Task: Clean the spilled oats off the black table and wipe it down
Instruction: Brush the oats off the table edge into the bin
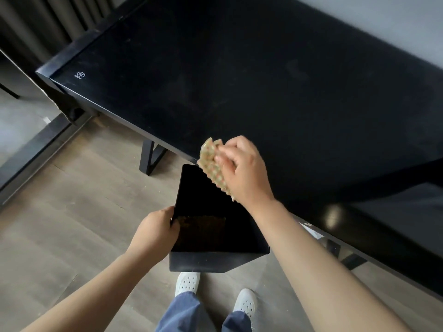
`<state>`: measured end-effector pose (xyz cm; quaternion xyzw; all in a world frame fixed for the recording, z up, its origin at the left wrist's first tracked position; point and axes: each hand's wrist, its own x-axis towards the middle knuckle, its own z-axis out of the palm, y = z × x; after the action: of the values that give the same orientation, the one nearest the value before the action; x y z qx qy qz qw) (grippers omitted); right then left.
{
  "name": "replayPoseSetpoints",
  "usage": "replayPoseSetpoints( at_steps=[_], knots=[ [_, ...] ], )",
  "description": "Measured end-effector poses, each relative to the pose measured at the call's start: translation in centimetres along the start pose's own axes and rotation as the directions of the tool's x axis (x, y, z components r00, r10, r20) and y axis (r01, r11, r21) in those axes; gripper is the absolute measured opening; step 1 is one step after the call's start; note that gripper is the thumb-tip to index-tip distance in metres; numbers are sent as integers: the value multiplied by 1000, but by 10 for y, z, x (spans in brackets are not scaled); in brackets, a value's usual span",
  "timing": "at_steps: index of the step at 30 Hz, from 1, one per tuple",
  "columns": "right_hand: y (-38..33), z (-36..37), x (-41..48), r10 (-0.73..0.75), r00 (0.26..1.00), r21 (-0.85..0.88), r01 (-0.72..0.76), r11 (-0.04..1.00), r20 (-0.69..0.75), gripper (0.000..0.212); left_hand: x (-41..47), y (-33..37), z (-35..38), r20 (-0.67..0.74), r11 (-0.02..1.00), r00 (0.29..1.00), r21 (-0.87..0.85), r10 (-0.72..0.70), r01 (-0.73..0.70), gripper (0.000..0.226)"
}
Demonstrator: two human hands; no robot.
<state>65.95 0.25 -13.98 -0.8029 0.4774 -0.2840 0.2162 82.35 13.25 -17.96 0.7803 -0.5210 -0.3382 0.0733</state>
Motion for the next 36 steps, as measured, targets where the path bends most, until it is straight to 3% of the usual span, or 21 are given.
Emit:
replayPoseSetpoints(
  at_steps=[6,8,12,16,20,23,26,29,36],
  knots=[
    [-10,0,-59,-118,990,-88,124,988,74,7,-3,-2,-1,-9,1000,1000,4,6,-6,21],
    [-12,0,-79,-64,997,-68,67,995,46,11,-6,0,0,-2,1000,1000,15,14,-14,19],
    [-19,-14,-110,140,978,49,-133,990,-157,23,-13,4,5,2,999,999,22,32,-32,20],
    [-24,-37,-141,317,881,174,-271,947,-350,24,-20,13,14,20,998,998,42,53,-54,23],
    [-12,-62,-173,470,709,252,-399,882,-525,17,-27,28,26,48,993,994,66,95,-98,22],
    [1,-81,-191,511,586,262,-460,849,-629,18,-31,39,38,79,989,990,75,121,-127,23],
    [15,-92,-202,520,510,288,-466,836,-685,27,-33,48,49,108,985,984,85,140,-149,24],
    [35,-89,-203,528,467,308,-470,828,-709,25,-35,56,56,131,983,981,94,145,-158,23],
    [50,-64,-176,504,479,288,-454,843,-719,22,-33,57,57,109,987,987,96,119,-130,20]
  ],
)
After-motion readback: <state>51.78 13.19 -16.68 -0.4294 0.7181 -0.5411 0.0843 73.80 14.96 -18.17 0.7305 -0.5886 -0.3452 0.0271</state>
